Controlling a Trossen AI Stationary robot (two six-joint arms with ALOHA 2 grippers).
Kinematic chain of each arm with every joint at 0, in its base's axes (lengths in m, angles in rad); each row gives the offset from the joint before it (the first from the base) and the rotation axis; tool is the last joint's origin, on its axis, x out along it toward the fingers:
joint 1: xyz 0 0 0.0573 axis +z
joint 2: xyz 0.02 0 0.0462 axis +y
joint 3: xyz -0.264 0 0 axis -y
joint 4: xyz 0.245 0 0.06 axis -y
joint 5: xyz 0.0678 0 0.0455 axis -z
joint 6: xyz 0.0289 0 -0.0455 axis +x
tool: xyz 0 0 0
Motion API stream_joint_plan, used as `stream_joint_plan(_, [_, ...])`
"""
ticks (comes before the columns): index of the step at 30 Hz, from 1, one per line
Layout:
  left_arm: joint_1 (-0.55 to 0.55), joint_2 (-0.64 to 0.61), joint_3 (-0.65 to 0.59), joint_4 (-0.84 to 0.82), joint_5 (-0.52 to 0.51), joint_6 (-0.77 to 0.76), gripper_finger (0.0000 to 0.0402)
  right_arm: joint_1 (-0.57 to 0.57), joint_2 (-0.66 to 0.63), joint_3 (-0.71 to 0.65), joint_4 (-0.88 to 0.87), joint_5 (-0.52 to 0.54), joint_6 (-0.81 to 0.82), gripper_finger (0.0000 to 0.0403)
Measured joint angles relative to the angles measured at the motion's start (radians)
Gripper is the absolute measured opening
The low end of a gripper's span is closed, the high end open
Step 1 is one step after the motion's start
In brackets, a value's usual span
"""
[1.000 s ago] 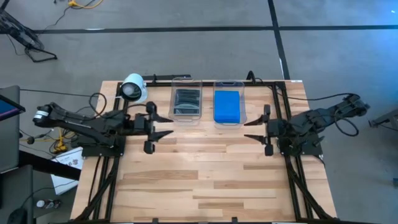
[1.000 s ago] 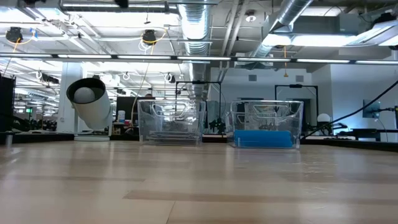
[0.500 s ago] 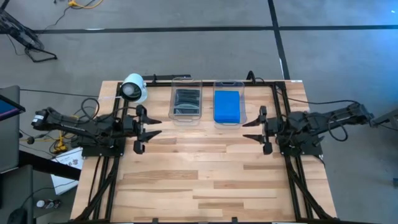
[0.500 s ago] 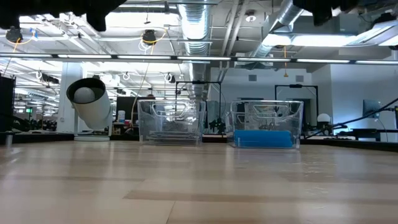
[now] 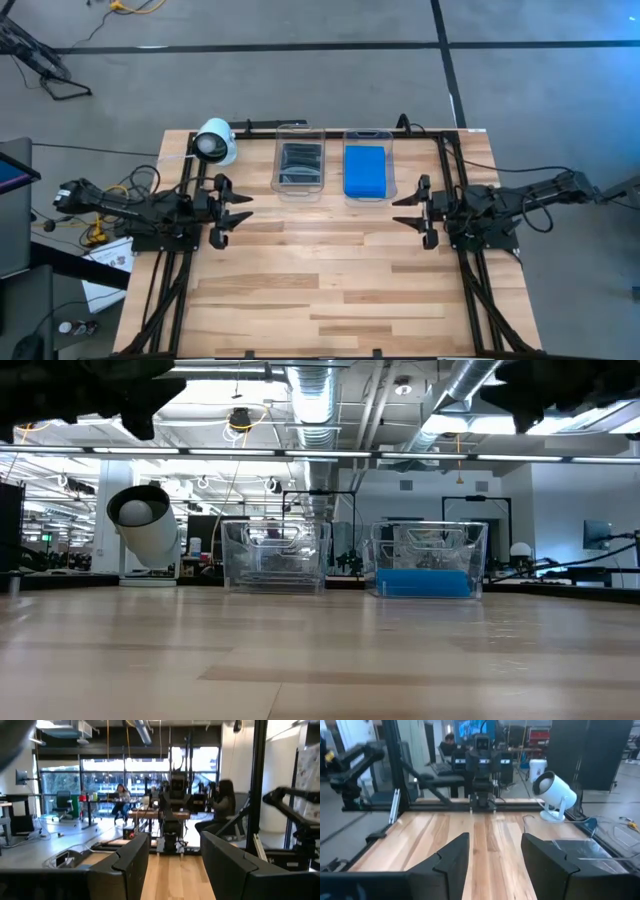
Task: Pick & place jewel cases by type
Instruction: Return to Home Position
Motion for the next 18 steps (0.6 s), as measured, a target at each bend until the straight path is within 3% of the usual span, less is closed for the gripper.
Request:
stream_joint_plan(9, [0.000, -0.085, -0.085, 0.045, -0.001, -0.041, 0.0174, 0.000, -0.058, -0.182, 0.211, 0.026, 0.038, 0.0173])
stream_joint_plan(14, [0.000, -0.089, -0.085, 0.045, -0.001, -0.026, 0.0174, -0.002, -0.085, -0.221, 0.212, 0.080, 0.040, 0.0173])
stream_joint_plan(18, [0.000, -0.089, -0.085, 0.043, -0.011, -0.023, 0.0174, -0.047, -0.148, -0.247, 0.202, 0.060, 0.049, 0.0173])
